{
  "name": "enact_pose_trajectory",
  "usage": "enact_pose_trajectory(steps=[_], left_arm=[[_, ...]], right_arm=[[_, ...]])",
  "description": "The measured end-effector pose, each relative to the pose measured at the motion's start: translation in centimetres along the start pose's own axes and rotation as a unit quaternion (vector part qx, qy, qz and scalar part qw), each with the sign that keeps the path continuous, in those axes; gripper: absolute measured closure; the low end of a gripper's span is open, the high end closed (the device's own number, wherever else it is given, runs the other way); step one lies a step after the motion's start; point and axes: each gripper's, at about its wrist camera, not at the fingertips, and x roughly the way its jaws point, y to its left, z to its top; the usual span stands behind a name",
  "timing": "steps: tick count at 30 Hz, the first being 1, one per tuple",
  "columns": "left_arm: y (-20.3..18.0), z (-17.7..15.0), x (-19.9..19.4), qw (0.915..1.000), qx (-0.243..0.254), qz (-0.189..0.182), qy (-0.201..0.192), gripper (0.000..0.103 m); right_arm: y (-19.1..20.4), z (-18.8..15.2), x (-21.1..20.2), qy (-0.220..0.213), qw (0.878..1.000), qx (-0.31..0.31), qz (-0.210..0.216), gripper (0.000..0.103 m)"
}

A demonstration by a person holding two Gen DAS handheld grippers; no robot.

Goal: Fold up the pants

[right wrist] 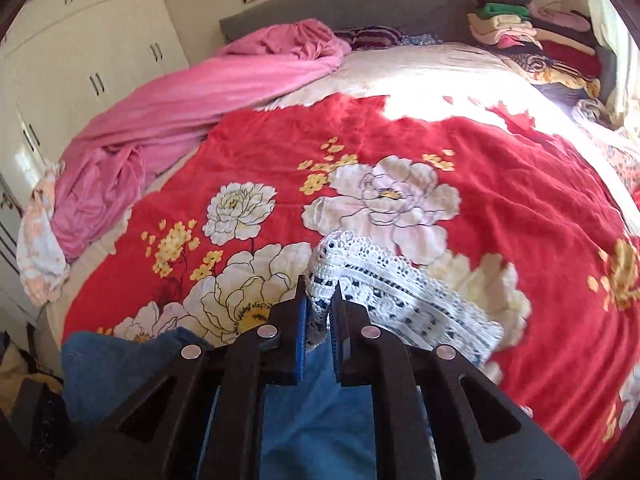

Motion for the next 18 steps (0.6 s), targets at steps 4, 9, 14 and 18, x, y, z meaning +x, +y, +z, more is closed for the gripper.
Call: enact_pose_trajectory(steps=[4,9,14,18], left_arm=[[-0.9,-0.5,-0.5,0.9999,0.014,0.001,-0.006,0.090],[-1.3,-0.8,-0.5,0.9991,0.035,0.019,-0.015,0.103],[-1.5,-1.1,-2.6,0.9968,0.063,0.028,-0.041,0.103],[-2.0,-1.7,-4.0,0.9955,0.078,0.029,-0.046,0.103]], right_arm=[[-3.1,-2.7,-6.1,-0.040,0.998,0.043,-0.008,0.094],[-6.7,-7.3,-11.3,-0.051,0.992,0.114,0.008,0.094],[-6.9,-11.4,-14.2,-0.040,0.990,0.136,0.018,0.094],[-6.4,-14.1,-15.5,-0.024,0.989,0.146,0.030,0.094]])
